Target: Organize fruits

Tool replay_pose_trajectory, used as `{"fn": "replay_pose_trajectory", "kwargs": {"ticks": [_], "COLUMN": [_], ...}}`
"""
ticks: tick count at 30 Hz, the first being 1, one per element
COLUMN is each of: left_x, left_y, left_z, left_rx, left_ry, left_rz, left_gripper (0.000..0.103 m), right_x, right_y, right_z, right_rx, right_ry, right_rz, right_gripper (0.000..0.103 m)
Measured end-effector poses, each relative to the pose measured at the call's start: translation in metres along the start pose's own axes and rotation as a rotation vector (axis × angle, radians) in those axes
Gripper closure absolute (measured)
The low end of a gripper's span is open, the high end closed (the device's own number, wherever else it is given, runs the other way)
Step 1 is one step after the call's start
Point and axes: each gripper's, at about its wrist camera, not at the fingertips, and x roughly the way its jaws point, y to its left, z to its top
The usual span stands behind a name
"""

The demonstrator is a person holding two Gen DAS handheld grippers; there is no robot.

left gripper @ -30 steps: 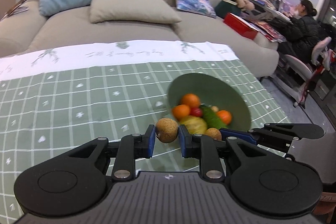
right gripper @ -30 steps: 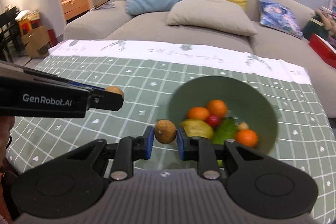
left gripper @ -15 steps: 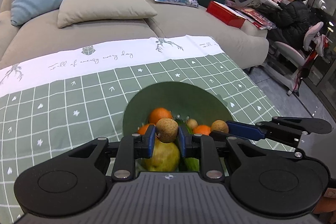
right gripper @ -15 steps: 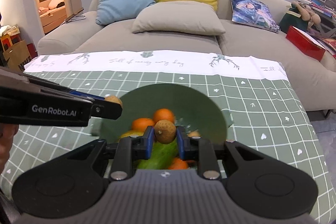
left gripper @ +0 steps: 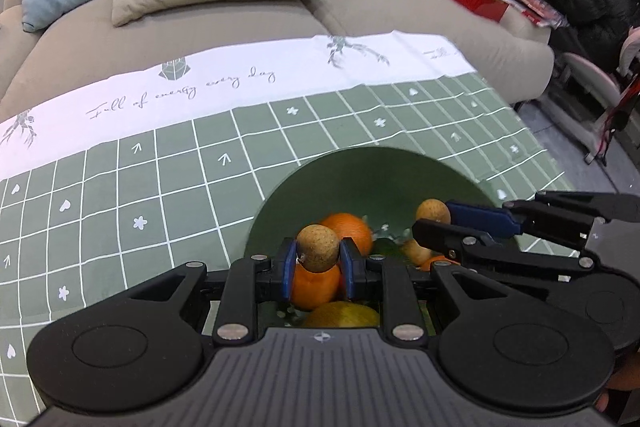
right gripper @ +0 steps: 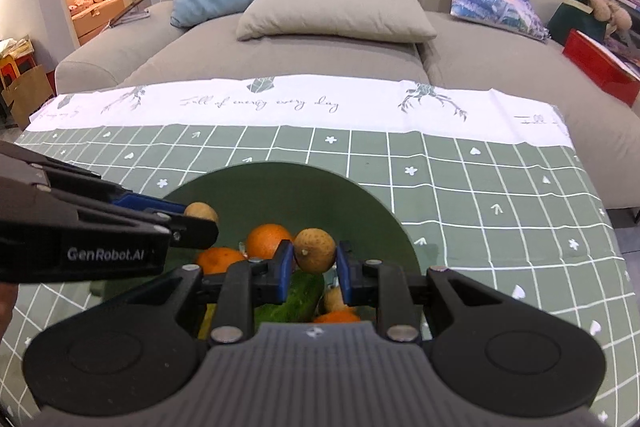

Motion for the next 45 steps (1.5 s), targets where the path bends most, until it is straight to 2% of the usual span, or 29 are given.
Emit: {"fn": "replay_pose_trajectory", "kwargs": {"ticks": [14,25,28,34,37,39,41,43,45], "left_x": [0.022,0.025,0.022,-0.008,-0.031,-0.046,-0.064,-0.082,-0.102], "left_y": [0.005,0.003,0.004,0.004,0.005,0.005,0.006,0.008,0.011], "left_z": [0.001,0.003,0.004,0.006,0.009,0.011,0.014,0.016,0.016], "left_rx": [-0.008,0.011,0.014,0.012,0.009,0.015,0.023,0.029,0.024], "left_ry": [0.041,0.048,0.057,-0.003,-0.053,-0.09,-0.128,-0.17,-0.221], "left_rz": [0.007,0.005,0.002,-0.007,0.007,0.035,0.065,0.101,0.136], "left_gripper": [0.077,0.076,0.072,0.068,0.064,0.062,0.06,0.056,0.048], "right_x": [0.042,0.048,0.046,0.026,0.01,-0.002,-0.015,-0.031,-0.047], "right_y": [0.005,0.003,0.004,0.01,0.016,0.02,0.024,0.029,0.036], "right_z": [0.001,-0.002,0.0,0.009,0.017,0.023,0.028,0.033,0.038], "right_rx": [-0.03,-0.02,-0.024,-0.042,-0.05,-0.052,-0.055,-0.052,-0.049], "right_ry": [0.066,0.084,0.082,0.052,0.027,0.009,-0.006,-0.032,-0.053], "right_rz": [-0.004,-0.002,-0.004,-0.01,-0.014,-0.01,-0.012,-0.008,0.0], "right_gripper": [0.084,0.083,0.082,0.08,0.068,0.067,0.062,0.056,0.051]}}
